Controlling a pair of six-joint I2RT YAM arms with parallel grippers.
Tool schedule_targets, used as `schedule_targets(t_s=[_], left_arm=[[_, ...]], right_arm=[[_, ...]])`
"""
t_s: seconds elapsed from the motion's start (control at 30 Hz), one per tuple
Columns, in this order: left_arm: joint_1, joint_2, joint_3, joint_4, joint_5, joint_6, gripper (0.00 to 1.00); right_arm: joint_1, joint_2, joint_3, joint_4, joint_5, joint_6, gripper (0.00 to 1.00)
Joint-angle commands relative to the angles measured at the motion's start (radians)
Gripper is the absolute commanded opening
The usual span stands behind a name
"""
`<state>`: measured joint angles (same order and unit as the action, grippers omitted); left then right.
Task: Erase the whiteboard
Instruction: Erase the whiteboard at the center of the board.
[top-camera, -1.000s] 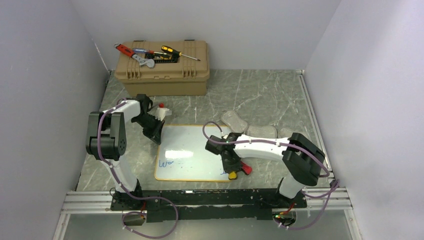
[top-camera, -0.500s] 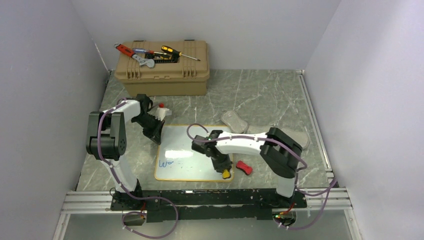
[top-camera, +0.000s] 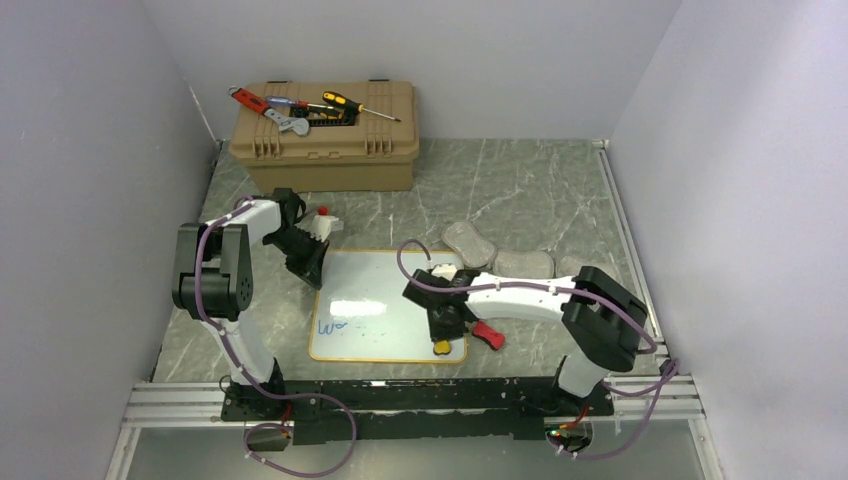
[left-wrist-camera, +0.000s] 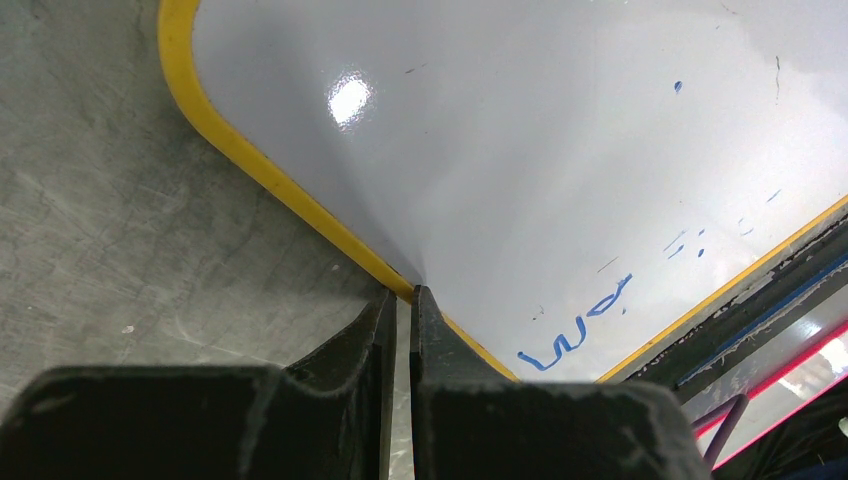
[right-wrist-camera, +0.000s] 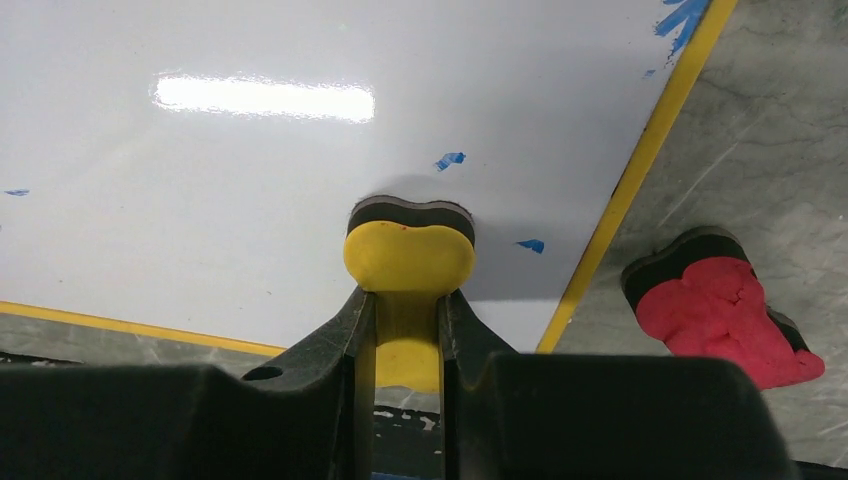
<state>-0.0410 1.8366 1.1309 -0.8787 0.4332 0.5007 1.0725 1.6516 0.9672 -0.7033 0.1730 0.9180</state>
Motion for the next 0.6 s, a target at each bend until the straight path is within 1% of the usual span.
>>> schedule_targets(t_s=[0.0, 0.13, 0.3, 0.37, 0.43, 0.57], left_arm=[[-0.019, 0.065, -0.047, 0.08, -0.046, 0.041, 0.0], [-0.019, 0.065, -0.047, 0.08, -0.052, 0.043, 0.0], [-0.01, 0.07, -0.045, 0.083, -0.058, 0.047, 0.0], [-0.008, 0.076, -0.043, 0.084, -0.061, 0.048, 0.0], [-0.006, 0.083, -0.042, 0.087, -0.063, 0.048, 0.0], [-0.005, 0.087, -0.044, 0.089, -0.056, 0.045, 0.0]], right_arm=[[-0.031, 0.066, -0.093, 0.023, 0.135, 0.02, 0.0], [-0.054, 0.094, -0.054, -0.074, 0.192, 0.019, 0.0], [-0.129, -0.069, -0.127, -0.026, 0.161, -0.017, 0.0], [-0.141, -0.11, -0.152, 0.007, 0.132, -0.037, 0.0], [-0.141, -0.108, -0.156, 0.033, 0.107, -0.048, 0.0], [-0.112, -0.017, -0.147, 0.109, 0.047, -0.047, 0.0]])
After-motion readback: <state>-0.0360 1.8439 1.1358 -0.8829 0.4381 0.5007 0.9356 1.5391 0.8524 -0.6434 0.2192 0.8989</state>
